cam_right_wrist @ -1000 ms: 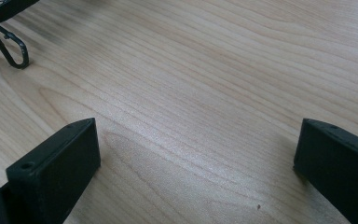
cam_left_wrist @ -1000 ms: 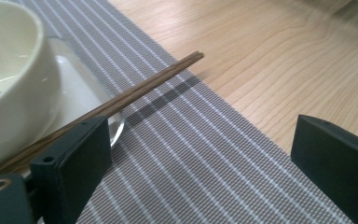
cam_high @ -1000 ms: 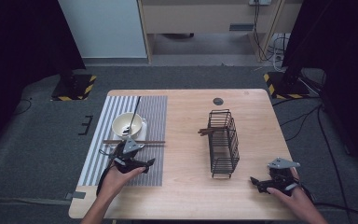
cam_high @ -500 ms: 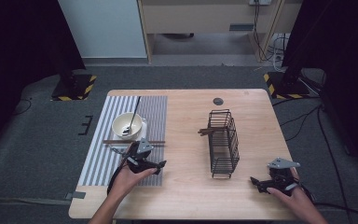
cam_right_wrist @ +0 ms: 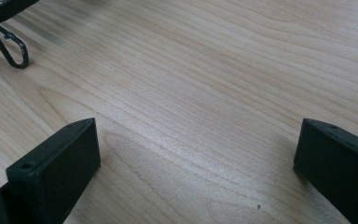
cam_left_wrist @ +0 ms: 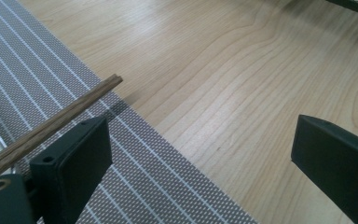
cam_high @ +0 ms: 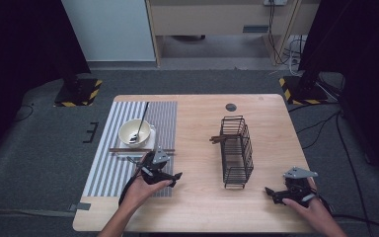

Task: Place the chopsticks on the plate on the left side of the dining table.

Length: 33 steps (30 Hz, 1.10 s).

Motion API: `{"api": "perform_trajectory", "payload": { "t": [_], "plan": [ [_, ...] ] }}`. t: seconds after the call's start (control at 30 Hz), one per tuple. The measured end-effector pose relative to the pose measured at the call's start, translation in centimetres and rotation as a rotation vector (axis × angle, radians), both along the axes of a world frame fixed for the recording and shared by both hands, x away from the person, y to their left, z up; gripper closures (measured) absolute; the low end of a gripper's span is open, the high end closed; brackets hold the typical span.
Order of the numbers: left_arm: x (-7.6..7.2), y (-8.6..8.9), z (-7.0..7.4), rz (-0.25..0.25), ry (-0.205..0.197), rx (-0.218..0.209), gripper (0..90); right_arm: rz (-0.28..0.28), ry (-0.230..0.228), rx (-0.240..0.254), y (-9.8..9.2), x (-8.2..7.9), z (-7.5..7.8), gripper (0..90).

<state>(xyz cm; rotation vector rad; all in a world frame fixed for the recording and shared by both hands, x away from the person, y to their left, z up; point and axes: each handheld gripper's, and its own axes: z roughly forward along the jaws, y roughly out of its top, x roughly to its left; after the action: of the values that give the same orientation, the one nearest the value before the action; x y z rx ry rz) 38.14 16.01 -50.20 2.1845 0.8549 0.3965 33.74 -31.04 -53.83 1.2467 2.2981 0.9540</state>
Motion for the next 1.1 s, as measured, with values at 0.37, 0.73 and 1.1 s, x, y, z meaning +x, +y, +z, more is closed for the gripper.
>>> {"api": "perform_trajectory", "payload": {
  "t": [0.37, 0.73, 1.1],
  "plan": [
    [-0.6, -2.0, 0.0, -0.052, 0.003, 0.011, 4.5, 0.0, 0.0, 0.0, 0.0, 0.0, 0.0, 0.2],
    [-1.3, -4.5, -0.7, -0.108, 0.018, 0.029, 4.5, -0.001, 0.0, 0.0, 0.0, 0.0, 0.0, 0.2],
    [-1.3, -7.2, -0.9, -0.145, 0.03, 0.024, 4.5, -0.001, 0.0, -0.001, 0.0, 0.0, 0.0, 0.2]
  ]
}}
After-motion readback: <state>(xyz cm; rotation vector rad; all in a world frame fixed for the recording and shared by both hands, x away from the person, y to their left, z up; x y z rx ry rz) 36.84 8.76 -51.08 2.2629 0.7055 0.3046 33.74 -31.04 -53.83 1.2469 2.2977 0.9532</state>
